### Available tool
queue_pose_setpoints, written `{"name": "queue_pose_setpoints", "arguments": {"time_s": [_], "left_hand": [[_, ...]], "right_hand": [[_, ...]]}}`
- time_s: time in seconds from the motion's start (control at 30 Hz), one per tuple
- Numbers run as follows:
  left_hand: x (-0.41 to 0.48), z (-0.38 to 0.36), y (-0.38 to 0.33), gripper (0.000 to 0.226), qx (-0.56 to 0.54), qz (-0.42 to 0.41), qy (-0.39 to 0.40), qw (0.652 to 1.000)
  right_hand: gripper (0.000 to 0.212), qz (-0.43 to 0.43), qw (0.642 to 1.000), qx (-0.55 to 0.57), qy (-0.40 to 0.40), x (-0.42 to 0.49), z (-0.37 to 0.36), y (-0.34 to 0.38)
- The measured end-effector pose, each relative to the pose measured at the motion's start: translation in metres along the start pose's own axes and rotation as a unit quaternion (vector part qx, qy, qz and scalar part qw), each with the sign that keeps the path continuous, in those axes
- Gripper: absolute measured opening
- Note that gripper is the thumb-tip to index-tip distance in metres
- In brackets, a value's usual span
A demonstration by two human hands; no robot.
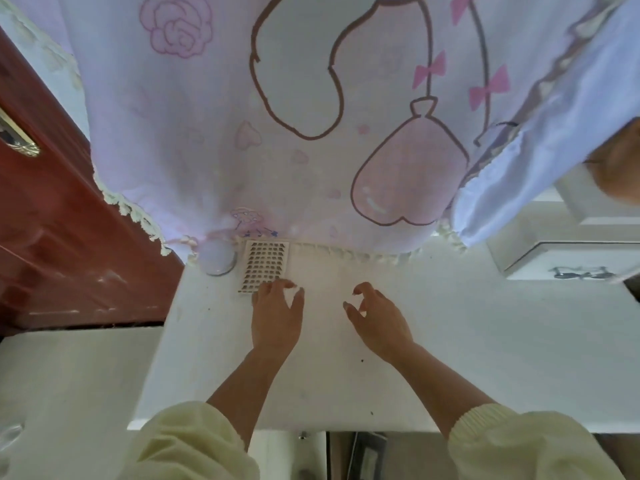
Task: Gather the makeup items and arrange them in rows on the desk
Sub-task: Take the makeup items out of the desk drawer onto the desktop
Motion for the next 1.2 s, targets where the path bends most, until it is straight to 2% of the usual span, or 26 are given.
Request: {"name": "queue_pose_setpoints", "arguments": {"time_s": [0.4, 0.57, 0.7, 0.83, 1.0, 1.2], "left_hand": [[-0.164, -0.100, -0.091, 0.021, -0.028, -0.008, 0.026, 0.999], [-0.218, -0.130, -0.096, 0.019, -0.032, -0.011, 0.055, 0.998], [-0.247, -0.161, -0.073, 0.016, -0.014, 0.001, 0.115, 0.993], [-0.261, -0.181, -0.039, 0.024, 0.065, 0.049, 0.157, 0.984], [-0.267, -0.191, -0.009, 0.046, 0.150, 0.098, 0.147, 0.973], [-0.273, -0.207, 0.024, 0.069, 0.197, 0.169, 0.200, 0.945]], "right_hand": [[0.034, 0.009, 0.999, -0.018, 0.036, -0.106, 0.040, -0.154], [0.022, -0.004, 0.999, -0.001, 0.052, -0.130, 0.033, -0.203], [0.015, -0.020, 0.997, 0.005, 0.078, -0.144, 0.012, -0.239], [0.022, -0.064, 0.990, -0.037, 0.117, -0.152, -0.016, -0.278], [0.023, -0.109, 0.983, -0.076, 0.130, -0.155, -0.036, -0.323], [0.060, -0.136, 0.965, -0.206, 0.093, -0.145, -0.026, -0.365]]}}
Point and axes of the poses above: each hand's wrist, its own x-axis towards the middle knuckle, its own z-axis out of the back of the hand, y = z × x, the point moved 7 cm from there along x, towards the middle knuckle, and after that the axes turned 9 degrees about -z, right-handed, at the moved point
